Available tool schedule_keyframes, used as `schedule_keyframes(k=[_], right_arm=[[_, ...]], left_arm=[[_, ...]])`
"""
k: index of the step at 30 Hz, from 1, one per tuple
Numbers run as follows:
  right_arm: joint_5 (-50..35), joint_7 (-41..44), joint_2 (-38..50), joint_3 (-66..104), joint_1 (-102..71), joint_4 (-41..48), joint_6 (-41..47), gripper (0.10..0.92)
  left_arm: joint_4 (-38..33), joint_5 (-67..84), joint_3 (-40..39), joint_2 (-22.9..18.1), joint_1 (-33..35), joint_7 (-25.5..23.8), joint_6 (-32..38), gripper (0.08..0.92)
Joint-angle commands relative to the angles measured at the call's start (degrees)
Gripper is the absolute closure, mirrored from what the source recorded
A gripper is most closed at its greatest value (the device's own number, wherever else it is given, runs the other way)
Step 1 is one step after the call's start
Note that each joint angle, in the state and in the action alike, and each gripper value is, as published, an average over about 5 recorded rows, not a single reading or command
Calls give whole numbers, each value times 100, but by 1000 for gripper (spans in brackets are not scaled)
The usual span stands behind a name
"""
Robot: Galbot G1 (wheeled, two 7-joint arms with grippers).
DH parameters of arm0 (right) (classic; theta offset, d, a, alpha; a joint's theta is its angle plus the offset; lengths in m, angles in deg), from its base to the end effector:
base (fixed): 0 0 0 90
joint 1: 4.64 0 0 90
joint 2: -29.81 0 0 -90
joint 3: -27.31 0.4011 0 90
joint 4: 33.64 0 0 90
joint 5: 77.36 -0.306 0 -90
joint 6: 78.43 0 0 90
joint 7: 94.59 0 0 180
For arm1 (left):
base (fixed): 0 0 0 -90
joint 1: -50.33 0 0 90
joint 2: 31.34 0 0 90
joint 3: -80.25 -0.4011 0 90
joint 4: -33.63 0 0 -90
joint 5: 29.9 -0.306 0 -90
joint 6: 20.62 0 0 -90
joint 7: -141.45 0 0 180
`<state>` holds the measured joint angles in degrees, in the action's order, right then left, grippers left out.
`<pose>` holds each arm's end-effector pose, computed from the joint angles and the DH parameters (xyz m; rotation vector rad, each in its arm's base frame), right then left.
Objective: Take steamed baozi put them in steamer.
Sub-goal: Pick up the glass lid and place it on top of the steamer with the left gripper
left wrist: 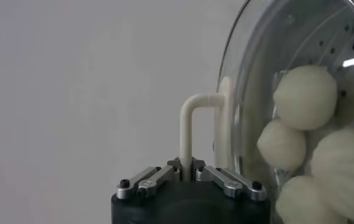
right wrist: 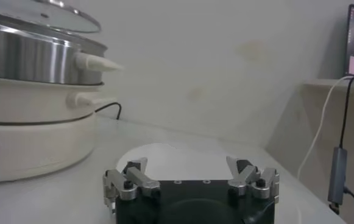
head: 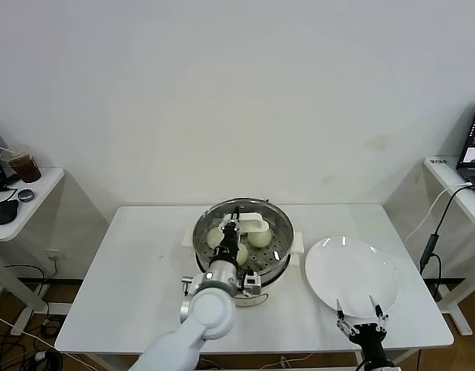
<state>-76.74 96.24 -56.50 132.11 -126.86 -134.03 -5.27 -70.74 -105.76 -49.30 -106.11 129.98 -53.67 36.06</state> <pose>0.0648 -0.0990 -0.4430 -0.0011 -3.0313 0.2818 0.2901 -0.0967 -0.3163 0.2222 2.2104 2.1088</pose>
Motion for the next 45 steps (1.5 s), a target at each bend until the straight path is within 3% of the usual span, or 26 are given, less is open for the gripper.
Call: schedule_keyframes(k=[1, 38, 45], right_arm=[[-39, 7, 13, 6, -7, -6, 2, 203], [-15, 39, -20, -65, -26, 13, 23, 203], [17, 38, -29, -58, -24, 52, 14, 203]], left_arm=[[378, 45, -2, -181, 23, 405, 124, 832], [303, 371, 23, -154, 63, 387, 271, 832], [-523, 1063, 287, -36, 518, 593, 422, 680]])
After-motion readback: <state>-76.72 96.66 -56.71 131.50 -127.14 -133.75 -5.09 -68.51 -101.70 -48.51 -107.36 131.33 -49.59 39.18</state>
